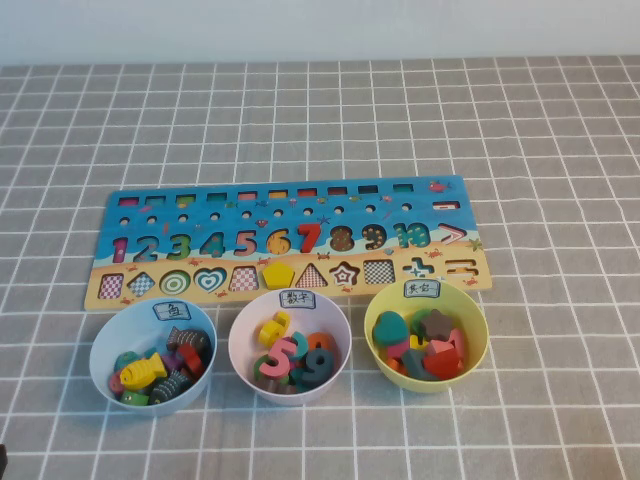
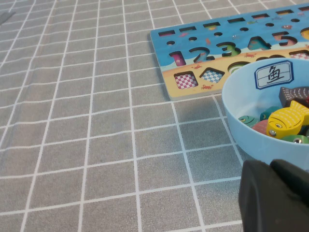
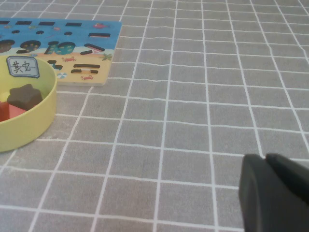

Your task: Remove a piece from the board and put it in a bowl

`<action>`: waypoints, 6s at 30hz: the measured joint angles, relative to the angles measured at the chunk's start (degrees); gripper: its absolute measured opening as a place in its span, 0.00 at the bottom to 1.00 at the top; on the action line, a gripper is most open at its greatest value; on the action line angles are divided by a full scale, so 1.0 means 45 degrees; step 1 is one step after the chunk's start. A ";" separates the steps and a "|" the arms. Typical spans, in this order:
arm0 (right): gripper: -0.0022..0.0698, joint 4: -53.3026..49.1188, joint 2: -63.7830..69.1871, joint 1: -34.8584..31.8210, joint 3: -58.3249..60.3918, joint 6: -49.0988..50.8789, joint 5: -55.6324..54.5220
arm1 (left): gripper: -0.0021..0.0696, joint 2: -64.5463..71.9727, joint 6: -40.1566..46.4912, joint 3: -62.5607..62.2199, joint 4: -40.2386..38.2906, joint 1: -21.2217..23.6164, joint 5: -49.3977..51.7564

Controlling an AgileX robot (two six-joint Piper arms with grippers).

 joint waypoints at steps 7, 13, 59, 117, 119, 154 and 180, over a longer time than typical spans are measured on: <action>0.01 0.0089 0.0000 0.0000 0.0000 0.0000 0.0000 | 0.03 0.0000 0.0000 0.0000 0.0000 0.0000 0.0000; 0.01 0.0109 0.0000 0.0000 0.0000 0.0000 0.0000 | 0.03 0.0000 0.0000 0.0000 0.0000 0.0000 0.0000; 0.01 0.8293 0.0000 0.0000 0.0000 0.0000 -0.2691 | 0.03 0.0000 0.0000 0.0000 0.0000 0.0000 0.0000; 0.01 0.2738 2.6083 0.5475 -2.5225 -0.9635 1.0918 | 0.03 0.0000 0.0000 0.0000 0.0000 0.0000 0.0000; 0.01 0.2754 2.6366 0.5475 -2.5401 -1.1015 1.0936 | 0.03 0.0000 0.0000 0.0000 0.0000 0.0000 0.0000; 0.67 0.3539 3.1559 0.5576 -3.0606 -1.3992 1.0442 | 0.03 0.0000 0.0000 0.0000 0.0000 0.0000 0.0000; 0.67 0.3037 3.1559 0.5576 -3.0625 -1.3646 0.9927 | 0.03 0.0000 0.0000 0.0000 0.0000 0.0000 0.0000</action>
